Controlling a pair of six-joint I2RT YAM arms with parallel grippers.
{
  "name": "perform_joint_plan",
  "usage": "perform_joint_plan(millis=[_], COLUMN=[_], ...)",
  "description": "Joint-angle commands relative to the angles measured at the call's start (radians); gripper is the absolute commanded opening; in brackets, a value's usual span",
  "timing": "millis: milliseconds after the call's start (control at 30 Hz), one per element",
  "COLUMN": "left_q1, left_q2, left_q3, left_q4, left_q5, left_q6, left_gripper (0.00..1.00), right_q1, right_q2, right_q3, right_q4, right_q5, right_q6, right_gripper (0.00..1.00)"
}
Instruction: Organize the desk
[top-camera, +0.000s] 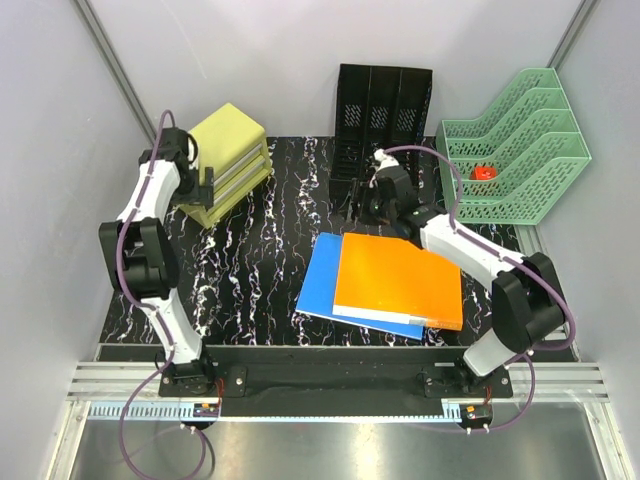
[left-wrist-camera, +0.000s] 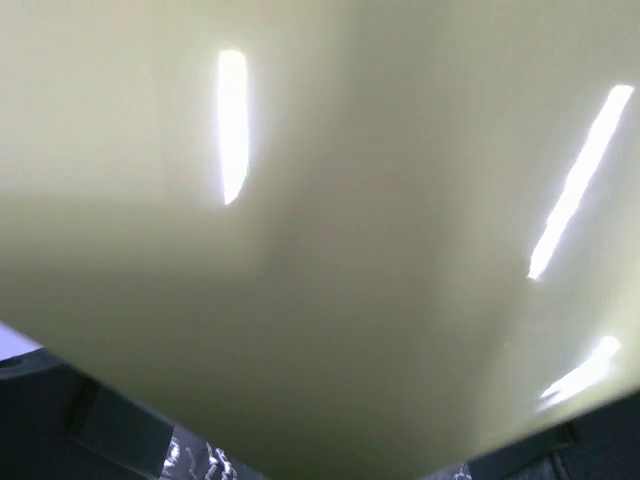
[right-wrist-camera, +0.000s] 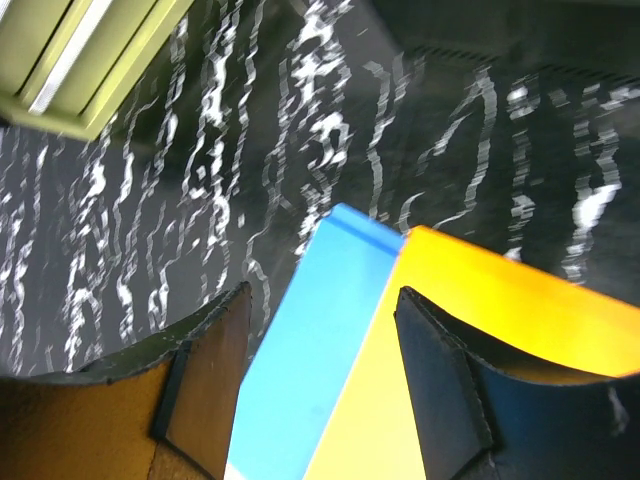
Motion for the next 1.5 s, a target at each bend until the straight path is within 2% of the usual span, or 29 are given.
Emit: perform_joint_plan(millis=[0, 67, 133, 267, 333, 433, 533, 733, 867, 1033, 1233, 1333, 1467], left_q1=[0.043, 0.011, -0.007, -0.077, -0.166, -0.223, -0.221, -0.178, -0.119, -0.014, 0.020, 0.013, -0.029], left_q2=[-0.170, -0.241, -0.333, -0.496, -0.521, -0.478, -0.310, -0.132, -0.073, -0.036, -0.080, -0.154, -0.320], left_q3=[-0.170, -0.300, -0.358, -0.465, -0.490, -0.450, -0.342, -0.222, -0.188, -0.151, -0.184, -0.258, -0.404], left_q4=[0.197, 0.248, 0.280, 0.297, 0.298, 0.303, 0.286, 0.283, 0.280, 0.282, 0.283, 0.265, 0.237], left_q5=[-0.007, -0.028, -0.057, 0.059, 0.114, 0.133, 0.099, 0.018, -0.049, -0.083, -0.051, 0.028, 0.230], left_q6=[-0.056, 0.011, 0.040, 0.135, 0.210, 0.237, 0.195, 0.134, 0.090, 0.065, 0.071, 0.086, 0.181], left_gripper=[0.99, 0.99, 0.99, 0.99, 0.99, 0.99, 0.99, 0.99, 0.99, 0.99, 0.99, 0.99, 0.99], right_q1=[-0.044, -0.073, -0.096, -0.130, -0.147, -0.156, -0.156, -0.158, -0.162, -0.178, -0.202, -0.205, -0.207], right_q2=[-0.029, -0.016, 0.007, 0.082, 0.131, 0.180, 0.206, 0.232, 0.290, 0.404, 0.565, 0.687, 0.810], right_q3=[0.078, 0.104, 0.141, 0.244, 0.305, 0.357, 0.382, 0.407, 0.469, 0.629, 0.833, 0.965, 1.138], right_q4=[-0.048, -0.050, -0.056, -0.102, -0.109, -0.109, -0.108, -0.089, -0.108, -0.198, -0.302, -0.367, -0.460], right_q5=[0.040, 0.026, 0.024, 0.032, 0.031, 0.018, 0.001, 0.044, 0.058, 0.090, 0.146, 0.159, 0.152], right_q6=[-0.049, -0.047, -0.046, -0.047, -0.035, -0.017, -0.001, -0.029, -0.049, -0.052, -0.067, -0.083, -0.089], right_gripper=[0.68, 0.69, 0.69, 0.70, 0.70, 0.69, 0.69, 0.69, 0.69, 0.69, 0.68, 0.68, 0.66])
